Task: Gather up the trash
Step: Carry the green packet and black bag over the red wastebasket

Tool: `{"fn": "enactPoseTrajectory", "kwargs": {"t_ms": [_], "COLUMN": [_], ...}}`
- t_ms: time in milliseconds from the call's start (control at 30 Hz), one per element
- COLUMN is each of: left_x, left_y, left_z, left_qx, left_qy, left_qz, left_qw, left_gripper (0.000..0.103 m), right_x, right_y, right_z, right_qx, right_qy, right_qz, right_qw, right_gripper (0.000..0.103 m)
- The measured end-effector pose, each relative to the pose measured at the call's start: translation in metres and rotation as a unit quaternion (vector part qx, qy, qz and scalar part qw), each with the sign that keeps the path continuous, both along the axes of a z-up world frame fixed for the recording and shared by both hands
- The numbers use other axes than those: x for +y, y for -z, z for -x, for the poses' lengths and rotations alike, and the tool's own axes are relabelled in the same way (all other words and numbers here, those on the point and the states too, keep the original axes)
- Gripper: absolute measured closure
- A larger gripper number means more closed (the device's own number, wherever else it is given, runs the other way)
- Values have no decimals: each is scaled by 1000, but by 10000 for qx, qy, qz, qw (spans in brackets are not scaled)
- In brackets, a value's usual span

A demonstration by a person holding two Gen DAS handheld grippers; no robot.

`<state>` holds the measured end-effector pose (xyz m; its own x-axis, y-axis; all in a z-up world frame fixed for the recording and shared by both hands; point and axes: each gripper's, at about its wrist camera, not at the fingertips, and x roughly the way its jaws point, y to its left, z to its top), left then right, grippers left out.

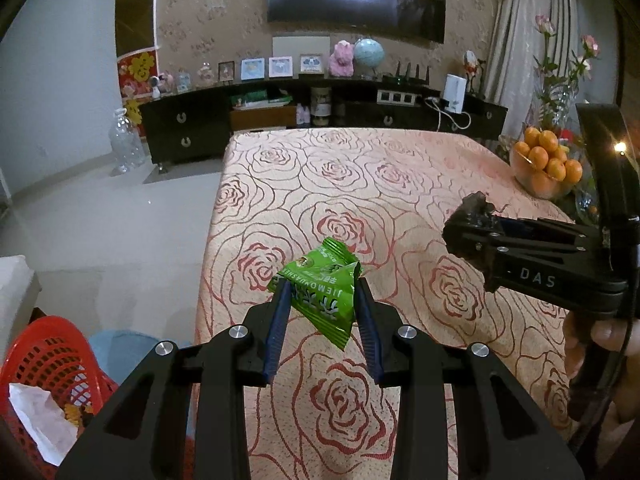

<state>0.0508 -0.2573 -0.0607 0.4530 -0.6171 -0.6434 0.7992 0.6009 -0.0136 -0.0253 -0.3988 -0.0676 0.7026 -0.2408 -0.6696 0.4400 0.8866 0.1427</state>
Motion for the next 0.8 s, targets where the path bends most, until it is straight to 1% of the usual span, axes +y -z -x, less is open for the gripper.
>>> {"fn": "enactPoseTrajectory", "kwargs": {"t_ms": [433, 600, 800], "left_x": [13, 19, 28], "left_y": [-18, -27, -35], "left_z": [4, 10, 12], "left_qx": [-138, -312, -384], "left_qy": [-123, -271, -474], "left_qz": [232, 236, 295], "left_qw": [9996, 9989, 9977], "left_gripper": [71, 71, 71], "right_x": [4, 7, 8], "right_y": [-15, -21, -27], "right_z": [6, 10, 13], "right_qx": [-197, -268, -379], "right_qy": [23, 32, 36], "right_qz": [9, 23, -1], "right_qw": [9998, 9996, 9993], "right_gripper": [60, 60, 60]}}
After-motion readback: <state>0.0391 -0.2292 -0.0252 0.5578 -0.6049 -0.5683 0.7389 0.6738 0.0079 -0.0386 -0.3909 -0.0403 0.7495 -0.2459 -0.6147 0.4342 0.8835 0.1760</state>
